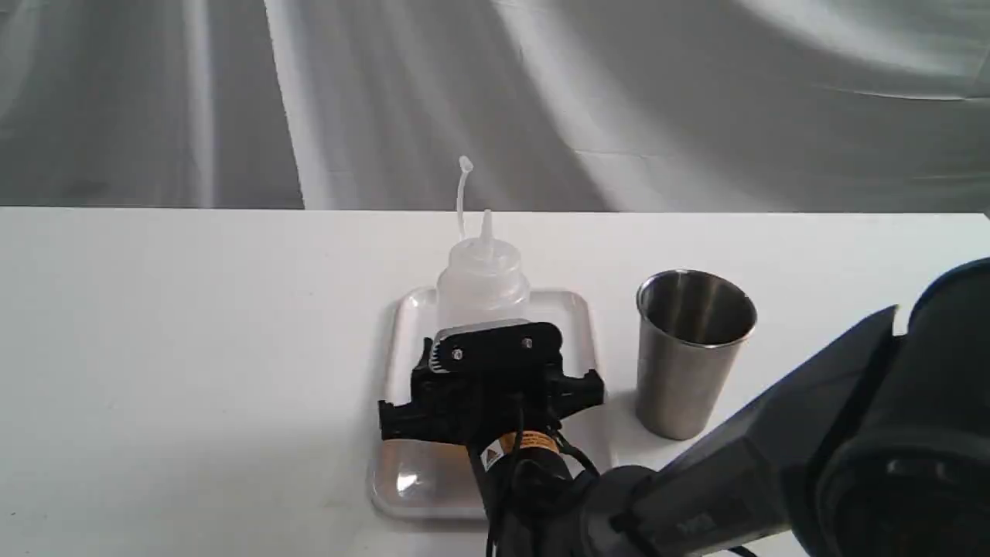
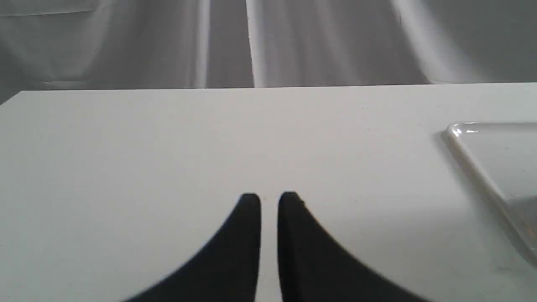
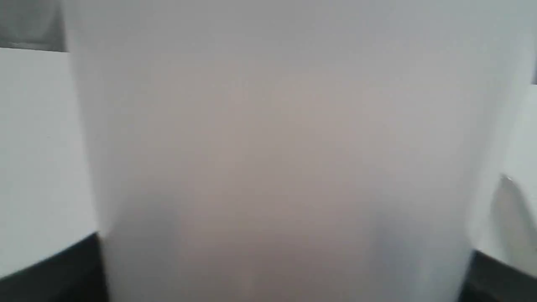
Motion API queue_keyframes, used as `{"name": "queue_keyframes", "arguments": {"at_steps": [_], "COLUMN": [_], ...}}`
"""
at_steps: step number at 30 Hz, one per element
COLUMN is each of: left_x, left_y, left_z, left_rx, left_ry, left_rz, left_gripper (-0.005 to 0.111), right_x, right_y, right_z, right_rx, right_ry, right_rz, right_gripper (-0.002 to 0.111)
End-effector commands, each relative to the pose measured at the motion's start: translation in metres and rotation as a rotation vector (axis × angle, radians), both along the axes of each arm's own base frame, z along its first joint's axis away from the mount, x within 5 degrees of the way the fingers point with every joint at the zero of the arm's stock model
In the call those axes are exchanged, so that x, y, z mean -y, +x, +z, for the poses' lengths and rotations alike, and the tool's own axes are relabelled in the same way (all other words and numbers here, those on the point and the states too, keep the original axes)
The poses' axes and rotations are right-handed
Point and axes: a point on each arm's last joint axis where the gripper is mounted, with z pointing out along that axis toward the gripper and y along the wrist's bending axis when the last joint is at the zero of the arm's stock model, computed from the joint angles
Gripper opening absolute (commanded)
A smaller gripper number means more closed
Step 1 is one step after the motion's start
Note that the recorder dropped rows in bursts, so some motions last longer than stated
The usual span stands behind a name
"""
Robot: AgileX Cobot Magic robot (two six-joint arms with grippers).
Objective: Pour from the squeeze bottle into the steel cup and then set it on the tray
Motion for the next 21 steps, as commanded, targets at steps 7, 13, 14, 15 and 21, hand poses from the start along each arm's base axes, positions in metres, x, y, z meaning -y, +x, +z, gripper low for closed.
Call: {"name": "queue_keyframes", "arguments": {"at_steps": [7, 13, 14, 15, 21], "left_x": [0.0004, 0.0004, 0.0004, 0.0004, 0.0004], "left_y": [0.0001, 0.0001, 0.0001, 0.0001, 0.0001], "left_z": [-0.0008, -0.0008, -0.0008, -0.0008, -0.0008], "left_rx": [0.005, 0.005, 0.005, 0.005, 0.005], "left_ry": [-0.004, -0.001, -0.001, -0.001, -0.004], "left_rz": [-0.007, -0.008, -0.008, -0.008, -0.007], "left_gripper": [0.008, 0.008, 0.008, 0.008, 0.008], "right_x": [0.0004, 0.0013, 0.0017, 0.0019, -0.0003], "right_y": [0.0004, 0.0005, 0.0005, 0.0005, 0.0006], "right_z": [0.0055, 0.0056, 0.0055, 0.0055, 0.0071], "right_rx": [0.017, 0.018, 0.017, 0.016, 0.035], "right_ry": [0.003, 0.006, 0.008, 0.009, -0.004], "right_rz": [-0.025, -0.036, -0.040, -0.043, -0.015], "right_gripper": [0.096, 0.105, 0.105, 0.105, 0.105]}}
